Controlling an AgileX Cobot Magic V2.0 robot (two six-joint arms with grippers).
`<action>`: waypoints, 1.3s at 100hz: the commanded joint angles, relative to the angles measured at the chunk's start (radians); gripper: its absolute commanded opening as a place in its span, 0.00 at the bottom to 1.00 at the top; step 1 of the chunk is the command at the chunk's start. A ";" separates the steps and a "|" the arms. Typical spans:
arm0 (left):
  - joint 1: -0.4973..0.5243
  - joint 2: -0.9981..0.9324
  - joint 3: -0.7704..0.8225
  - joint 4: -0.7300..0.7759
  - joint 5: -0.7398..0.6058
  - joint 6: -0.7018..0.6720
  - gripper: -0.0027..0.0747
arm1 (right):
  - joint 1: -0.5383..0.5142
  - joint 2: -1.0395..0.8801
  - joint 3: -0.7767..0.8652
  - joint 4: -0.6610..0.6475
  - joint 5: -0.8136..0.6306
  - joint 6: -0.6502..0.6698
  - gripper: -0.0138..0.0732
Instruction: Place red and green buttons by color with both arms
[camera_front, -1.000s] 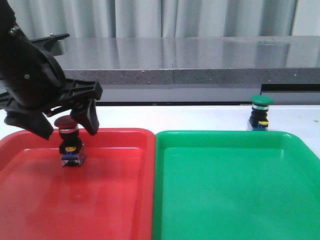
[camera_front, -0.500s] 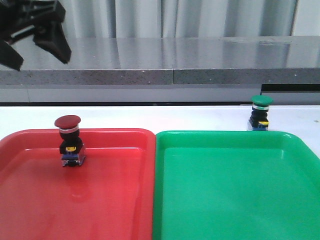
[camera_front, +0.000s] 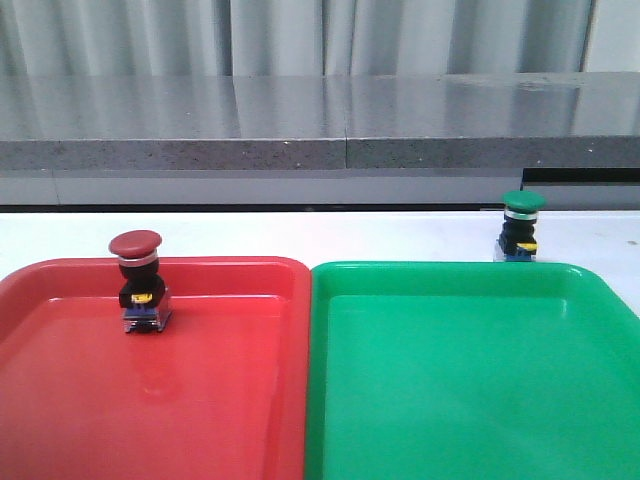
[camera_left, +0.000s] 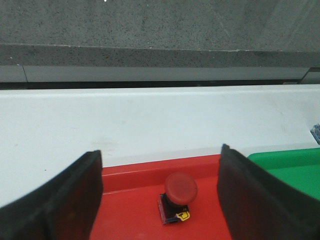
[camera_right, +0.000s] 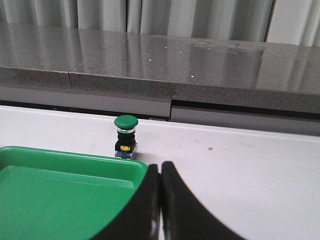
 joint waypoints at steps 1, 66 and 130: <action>0.003 -0.088 0.032 0.032 -0.093 -0.004 0.47 | -0.007 -0.016 -0.014 0.004 -0.077 0.002 0.08; 0.003 -0.340 0.175 0.074 -0.094 -0.004 0.01 | -0.007 -0.016 -0.014 0.004 -0.077 0.002 0.08; 0.003 -0.340 0.176 0.080 -0.094 -0.004 0.01 | -0.007 -0.016 -0.014 0.004 -0.077 0.002 0.08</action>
